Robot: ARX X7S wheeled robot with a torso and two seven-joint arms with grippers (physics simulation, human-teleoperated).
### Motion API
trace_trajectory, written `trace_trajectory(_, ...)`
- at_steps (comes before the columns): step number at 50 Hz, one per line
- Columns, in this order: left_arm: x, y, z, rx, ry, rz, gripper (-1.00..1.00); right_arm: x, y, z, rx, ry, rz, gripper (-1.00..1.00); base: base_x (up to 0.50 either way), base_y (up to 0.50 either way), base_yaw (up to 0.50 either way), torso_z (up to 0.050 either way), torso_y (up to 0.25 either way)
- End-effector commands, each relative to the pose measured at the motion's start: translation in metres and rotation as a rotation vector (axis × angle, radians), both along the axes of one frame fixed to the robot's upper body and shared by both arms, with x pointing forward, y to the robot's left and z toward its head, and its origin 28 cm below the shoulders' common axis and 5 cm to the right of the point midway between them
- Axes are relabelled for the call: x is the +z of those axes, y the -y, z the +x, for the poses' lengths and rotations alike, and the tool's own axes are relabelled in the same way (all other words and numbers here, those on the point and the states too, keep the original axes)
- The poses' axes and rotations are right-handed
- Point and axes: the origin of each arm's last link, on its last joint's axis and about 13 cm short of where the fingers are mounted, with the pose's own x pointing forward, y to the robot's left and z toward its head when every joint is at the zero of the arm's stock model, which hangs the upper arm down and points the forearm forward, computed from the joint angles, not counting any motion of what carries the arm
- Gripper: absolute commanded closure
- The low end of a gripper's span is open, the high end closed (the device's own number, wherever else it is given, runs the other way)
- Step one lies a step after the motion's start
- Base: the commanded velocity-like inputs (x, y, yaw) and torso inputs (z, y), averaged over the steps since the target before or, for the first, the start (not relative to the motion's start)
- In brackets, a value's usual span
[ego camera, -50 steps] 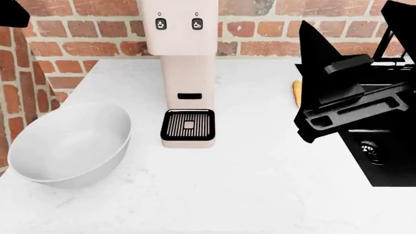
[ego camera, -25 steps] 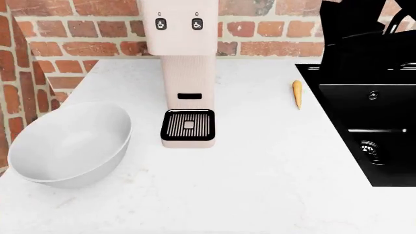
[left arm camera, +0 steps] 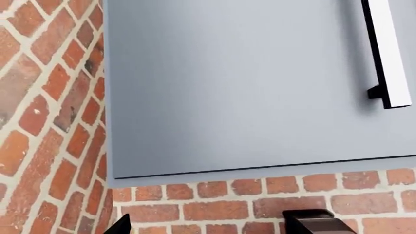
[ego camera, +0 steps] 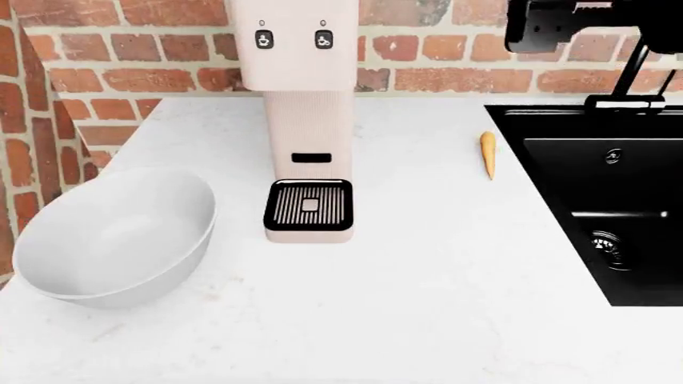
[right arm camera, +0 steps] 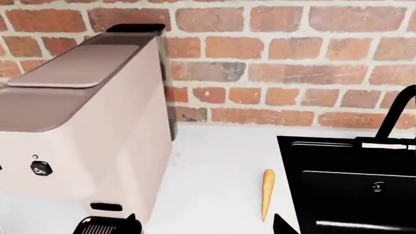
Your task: Place the two vegetables and bowl onto the tray for setting up a vegetable dip station.
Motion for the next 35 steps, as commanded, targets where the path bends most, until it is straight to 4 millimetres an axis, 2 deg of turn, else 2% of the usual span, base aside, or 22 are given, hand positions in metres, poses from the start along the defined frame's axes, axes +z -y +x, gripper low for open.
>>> trace_trajectory(1,0.007,0.000,-0.003,0.020,0.012,0.013,-1.00,0.015,-0.010,0.041,-0.048,-0.148,0.063,-1.00,0.00,0.00,0.00,0.000,0.000)
trace_trajectory(6,0.007,0.001,-0.004,0.022,0.016,0.017,-1.00,0.015,-0.013,0.055,-0.071,-0.150,0.023,-1.00,0.00,0.00,0.00,0.000,0.000)
trace_trajectory(8,0.006,0.001,-0.004,0.021,0.018,0.020,-1.00,0.014,-0.012,0.060,-0.096,-0.107,-0.097,-1.00,0.00,0.00,0.00,0.000,0.000)
trace_trajectory(10,0.006,0.000,-0.004,0.026,0.015,0.024,-1.00,0.014,-0.012,0.063,-0.034,-0.141,0.007,-1.00,0.00,0.00,0.00,0.000,0.000)
trace_trajectory(12,0.006,0.000,-0.003,0.028,0.012,0.027,-1.00,0.011,-0.013,0.064,-0.026,-0.180,0.003,-1.00,0.00,0.00,0.00,0.000,0.000)
trace_trajectory(16,0.007,0.000,-0.004,0.031,0.015,0.028,-1.00,0.012,-0.013,0.062,0.007,-0.126,0.015,-1.00,0.06,0.00,0.00,0.000,0.000)
trace_trajectory(30,0.007,-0.001,-0.006,0.042,0.022,0.032,-1.00,0.009,-0.014,0.061,0.009,-0.161,-0.016,-1.00,0.50,0.00,0.00,0.000,0.000)
trace_trajectory(31,0.007,-0.001,-0.006,0.042,0.022,0.033,-1.00,0.009,-0.014,0.061,-0.004,-0.154,-0.010,-1.00,0.50,0.00,0.00,0.000,0.000)
trace_trajectory(33,0.007,-0.002,-0.007,0.045,0.024,0.032,-1.00,0.002,-0.011,0.063,-0.053,-0.250,-0.051,-1.00,0.25,0.00,0.00,0.000,0.000)
trace_trajectory(35,0.008,-0.002,-0.009,0.047,0.030,0.028,-1.00,0.001,-0.007,0.065,-0.084,-0.249,-0.044,-1.00,0.00,0.00,0.00,0.000,0.007)
